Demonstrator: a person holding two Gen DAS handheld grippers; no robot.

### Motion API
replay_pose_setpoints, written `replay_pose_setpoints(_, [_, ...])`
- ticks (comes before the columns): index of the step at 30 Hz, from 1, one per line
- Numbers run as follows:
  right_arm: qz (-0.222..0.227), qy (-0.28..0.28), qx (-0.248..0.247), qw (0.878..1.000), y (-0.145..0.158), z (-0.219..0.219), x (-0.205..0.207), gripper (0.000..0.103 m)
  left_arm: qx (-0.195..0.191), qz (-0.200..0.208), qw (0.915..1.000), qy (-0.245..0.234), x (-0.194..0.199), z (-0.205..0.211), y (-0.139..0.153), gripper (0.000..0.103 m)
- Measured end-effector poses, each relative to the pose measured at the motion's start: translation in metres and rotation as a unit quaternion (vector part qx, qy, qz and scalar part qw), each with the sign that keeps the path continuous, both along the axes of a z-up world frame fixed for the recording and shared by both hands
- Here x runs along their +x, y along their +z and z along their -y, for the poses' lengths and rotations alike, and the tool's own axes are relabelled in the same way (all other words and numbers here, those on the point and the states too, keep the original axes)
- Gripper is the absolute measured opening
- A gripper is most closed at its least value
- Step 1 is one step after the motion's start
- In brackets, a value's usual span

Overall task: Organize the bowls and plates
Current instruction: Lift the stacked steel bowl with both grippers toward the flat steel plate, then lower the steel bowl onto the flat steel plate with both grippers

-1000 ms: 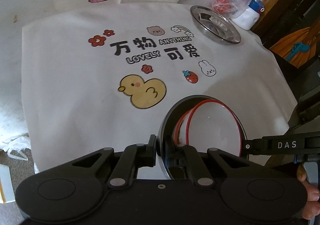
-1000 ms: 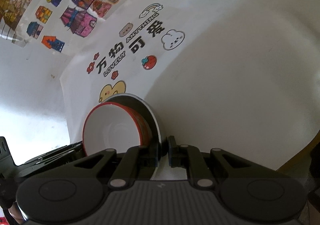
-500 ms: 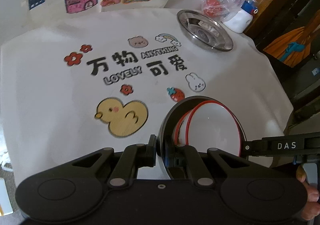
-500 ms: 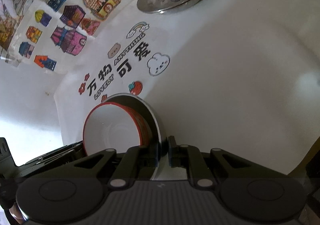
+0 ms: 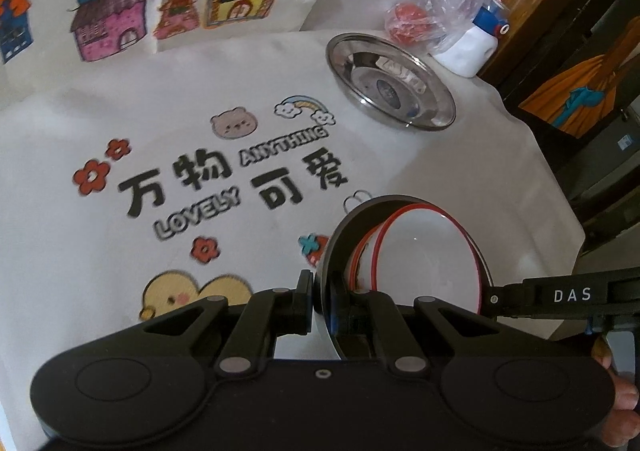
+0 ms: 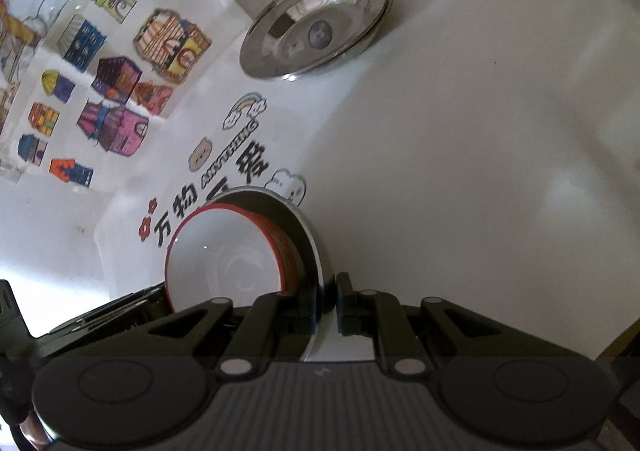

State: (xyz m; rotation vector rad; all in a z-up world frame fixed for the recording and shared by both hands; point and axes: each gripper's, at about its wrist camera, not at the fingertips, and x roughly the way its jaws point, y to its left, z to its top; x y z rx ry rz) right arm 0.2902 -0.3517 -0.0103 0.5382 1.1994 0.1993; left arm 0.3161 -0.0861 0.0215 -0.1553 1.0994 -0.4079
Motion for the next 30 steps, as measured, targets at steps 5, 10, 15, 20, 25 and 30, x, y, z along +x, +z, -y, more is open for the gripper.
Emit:
replay_pose_setpoints(5, [0.004, -0.006, -0.004, 1.000, 0.002, 0.009, 0.014, 0.011, -0.004, 0.006, 1.0000, 0.001, 0.014, 0.012, 0.001, 0.006])
replay_pose_setpoints(10, [0.009, -0.010, -0.016, 1.000, 0.006, 0.017, 0.029, 0.012, -0.006, 0.010, 0.9999, -0.002, 0.028, 0.024, 0.001, 0.006])
replay_pose_setpoints(15, [0.015, -0.009, -0.026, 1.000, 0.009, 0.023, 0.042, 0.012, -0.012, 0.012, 0.9999, -0.001, 0.042, 0.034, 0.001, 0.006])
replay_pose_setpoints(20, [0.021, -0.011, -0.028, 0.999, 0.011, 0.029, 0.054, 0.012, -0.013, 0.018, 0.9997, -0.001, 0.054, 0.042, 0.003, 0.006])
replay_pose_setpoints(25, [0.024, -0.019, -0.025, 0.999, 0.013, 0.037, 0.063, 0.012, -0.011, 0.027, 0.9996, -0.001, 0.066, 0.050, 0.008, 0.006])
replay_pose_setpoints(30, [0.025, -0.028, -0.025, 0.999, 0.017, 0.043, 0.066, 0.012, -0.012, 0.032, 0.9994, -0.005, 0.074, 0.057, 0.011, 0.006])
